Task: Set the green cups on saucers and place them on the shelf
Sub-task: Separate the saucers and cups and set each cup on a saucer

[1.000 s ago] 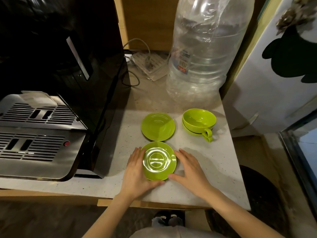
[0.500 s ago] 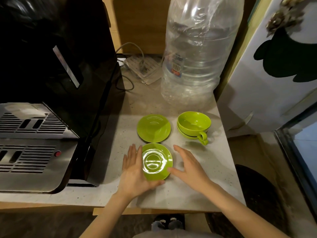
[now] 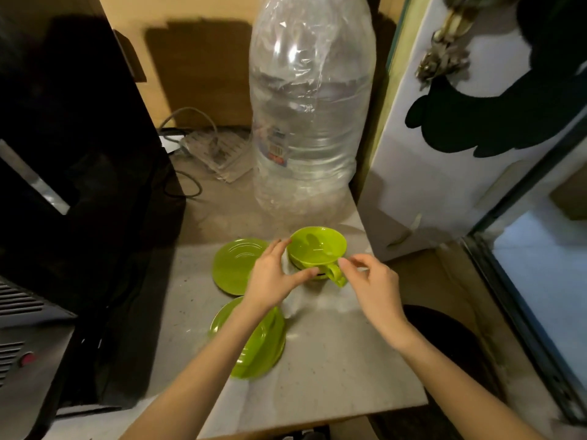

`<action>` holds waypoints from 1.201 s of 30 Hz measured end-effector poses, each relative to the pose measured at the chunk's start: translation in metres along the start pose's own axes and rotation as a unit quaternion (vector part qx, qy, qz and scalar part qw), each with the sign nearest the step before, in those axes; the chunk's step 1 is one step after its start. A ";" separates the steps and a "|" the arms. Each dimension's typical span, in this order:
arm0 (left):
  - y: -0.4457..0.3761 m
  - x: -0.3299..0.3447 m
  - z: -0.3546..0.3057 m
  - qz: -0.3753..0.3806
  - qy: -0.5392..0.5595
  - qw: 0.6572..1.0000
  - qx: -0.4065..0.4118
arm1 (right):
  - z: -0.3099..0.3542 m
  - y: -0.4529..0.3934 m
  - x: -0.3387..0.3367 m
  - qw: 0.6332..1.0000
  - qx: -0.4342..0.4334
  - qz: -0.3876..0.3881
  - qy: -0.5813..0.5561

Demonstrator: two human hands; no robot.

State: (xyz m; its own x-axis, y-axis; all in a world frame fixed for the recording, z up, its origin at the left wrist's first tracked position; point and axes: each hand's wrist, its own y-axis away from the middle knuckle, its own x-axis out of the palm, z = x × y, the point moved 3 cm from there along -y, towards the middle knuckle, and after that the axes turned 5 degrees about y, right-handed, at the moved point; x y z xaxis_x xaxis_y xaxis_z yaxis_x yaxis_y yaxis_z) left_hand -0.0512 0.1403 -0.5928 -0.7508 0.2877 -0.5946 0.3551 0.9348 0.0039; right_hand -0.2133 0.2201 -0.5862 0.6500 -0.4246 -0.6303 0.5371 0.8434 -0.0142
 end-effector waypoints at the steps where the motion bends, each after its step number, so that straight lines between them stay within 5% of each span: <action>1: -0.003 0.004 0.000 0.008 0.001 1.000 -0.011 | -0.003 -0.001 0.003 0.997 0.053 0.031 -0.056; 4: -0.006 0.010 0.000 0.014 -0.005 0.999 -0.031 | -0.005 0.000 0.011 0.943 0.192 0.120 -0.243; 11: -0.005 0.010 -0.001 -0.007 0.003 0.998 -0.060 | -0.002 -0.002 0.012 0.901 0.246 0.182 -0.307; 18: -0.005 0.000 0.000 -0.020 0.005 0.997 -0.070 | 0.004 -0.005 0.014 0.903 0.208 0.169 -0.335; 24: 0.005 -0.033 0.006 -0.121 0.055 0.990 -0.046 | 0.026 -0.009 0.035 0.904 0.142 0.213 -0.342; 36: 0.029 -0.061 0.065 -0.198 0.042 0.973 -0.115 | 0.038 -0.004 0.110 0.920 0.095 0.287 -0.250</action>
State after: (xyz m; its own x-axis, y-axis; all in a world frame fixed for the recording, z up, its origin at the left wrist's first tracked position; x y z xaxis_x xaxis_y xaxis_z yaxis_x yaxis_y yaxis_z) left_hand 0.0412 0.1360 -0.6084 -0.8497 -0.0972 -0.5183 -0.0978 0.9949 -0.0261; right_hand -0.1232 0.1571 -0.6259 0.9963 -0.0650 -0.0559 0.0813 0.9234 0.3752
